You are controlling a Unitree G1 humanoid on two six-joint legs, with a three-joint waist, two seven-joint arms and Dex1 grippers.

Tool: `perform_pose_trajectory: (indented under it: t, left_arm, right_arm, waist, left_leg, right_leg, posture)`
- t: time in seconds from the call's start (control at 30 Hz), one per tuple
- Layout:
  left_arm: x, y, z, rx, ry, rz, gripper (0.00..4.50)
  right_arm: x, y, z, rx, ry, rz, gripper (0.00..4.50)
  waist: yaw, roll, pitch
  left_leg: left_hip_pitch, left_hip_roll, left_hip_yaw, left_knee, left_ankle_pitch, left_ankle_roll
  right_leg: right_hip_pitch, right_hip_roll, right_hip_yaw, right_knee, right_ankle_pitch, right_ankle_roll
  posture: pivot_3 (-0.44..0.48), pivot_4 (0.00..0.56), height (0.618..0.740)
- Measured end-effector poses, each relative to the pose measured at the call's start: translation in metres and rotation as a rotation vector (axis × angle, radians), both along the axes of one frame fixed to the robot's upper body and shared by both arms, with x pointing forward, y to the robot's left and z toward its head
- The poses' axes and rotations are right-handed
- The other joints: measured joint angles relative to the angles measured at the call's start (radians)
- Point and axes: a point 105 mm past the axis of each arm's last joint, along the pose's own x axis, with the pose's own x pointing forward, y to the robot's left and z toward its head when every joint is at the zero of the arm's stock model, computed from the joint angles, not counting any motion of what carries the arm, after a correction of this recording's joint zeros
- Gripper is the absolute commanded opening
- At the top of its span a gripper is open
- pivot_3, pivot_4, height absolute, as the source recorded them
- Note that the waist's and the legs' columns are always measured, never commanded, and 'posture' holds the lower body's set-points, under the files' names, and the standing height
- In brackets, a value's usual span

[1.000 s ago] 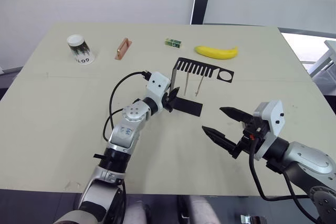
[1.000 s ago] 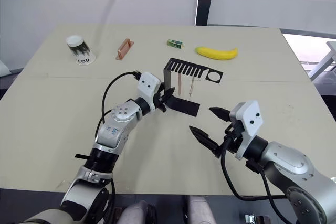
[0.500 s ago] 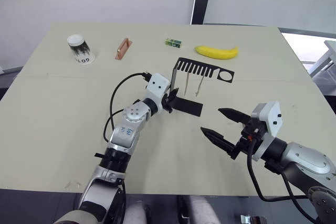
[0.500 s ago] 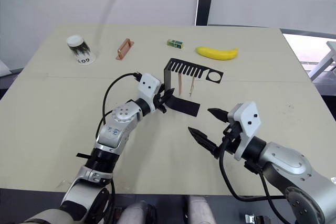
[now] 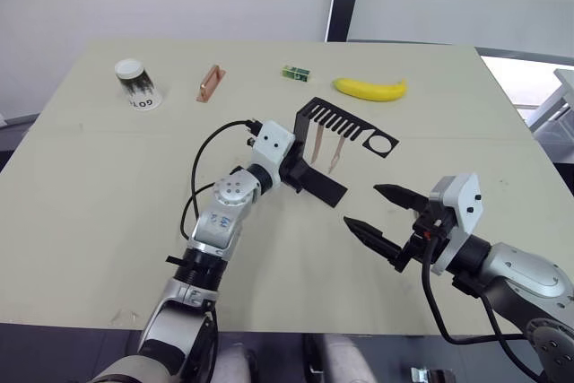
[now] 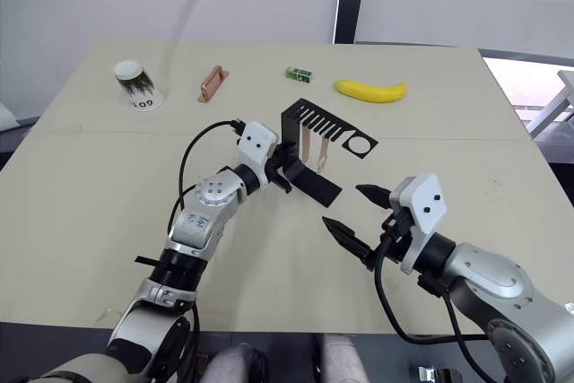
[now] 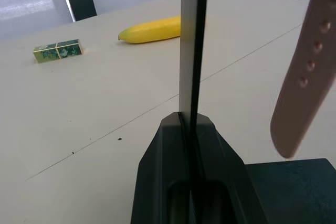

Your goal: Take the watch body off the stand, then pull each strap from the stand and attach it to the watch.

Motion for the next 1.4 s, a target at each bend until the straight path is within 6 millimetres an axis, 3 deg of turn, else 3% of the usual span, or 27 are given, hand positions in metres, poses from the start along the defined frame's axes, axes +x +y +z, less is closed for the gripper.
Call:
perform_pose_trajectory:
  t: [0.27,0.63,1.03,1.13,1.27,1.4]
  left_arm:
    - [-0.003,-0.003,-0.003,-0.032,-0.007,0.062,0.03]
    - [-0.001,-0.015,-0.005,-0.122,0.025,0.177,0.03]
    - [-0.002,-0.02,-0.004,-0.107,0.018,0.179,0.03]
    - [-0.002,-0.02,-0.004,-0.105,0.017,0.18,0.0]
    - [-0.002,-0.02,-0.004,-0.104,0.016,0.181,0.0]
    - [-0.002,-0.02,-0.004,-0.103,0.016,0.18,0.0]
  right_arm:
    - [0.004,0.007,0.008,-0.018,-0.048,-0.038,4.5]
    - [0.049,0.018,0.019,0.073,-0.073,-0.447,4.5]
    - [0.085,0.028,0.018,0.073,-0.066,-0.604,4.5]
    - [0.091,0.025,0.018,0.068,-0.071,-0.634,3.65]
    - [0.096,0.027,0.015,0.073,-0.061,-0.642,1.73]
    - [0.098,0.031,0.014,0.079,-0.06,-0.633,1.73]
  waist:
    - [-0.001,0.0,0.0]
    - [-0.001,0.0,0.0]
    - [-0.002,0.0,0.0]
    - [-0.002,0.0,0.0]
    - [-0.002,0.0,0.0]
    - [-0.003,0.0,0.0]
  left_leg:
    - [0.0,0.0,0.0,0.0,0.0,0.0]
    - [-0.002,0.0,0.0,0.002,0.0,0.0]
    - [-0.002,0.0,0.0,0.002,0.0,0.0]
    - [-0.002,0.0,0.0,0.002,0.0,0.0]
    - [-0.002,0.0,0.0,0.002,0.0,0.0]
    - [-0.002,0.0,0.0,0.002,0.0,0.0]
  right_leg:
    - [0.0,0.0,0.0,0.0,0.0,0.0]
    - [-0.002,0.0,0.0,0.001,0.0,0.0]
    - [-0.002,-0.001,-0.001,0.001,0.0,0.0]
    - [-0.002,0.0,-0.001,0.001,0.0,0.0]
    - [-0.002,0.0,-0.001,0.001,0.0,0.0]
    - [-0.002,0.0,-0.001,0.001,0.0,0.0]
  posture:
    - [0.0,0.15,0.74]
    - [0.0,0.15,0.74]
    - [0.0,0.15,0.74]
    - [0.0,0.15,0.74]
    - [0.0,0.15,0.74]
    - [0.0,0.15,0.74]
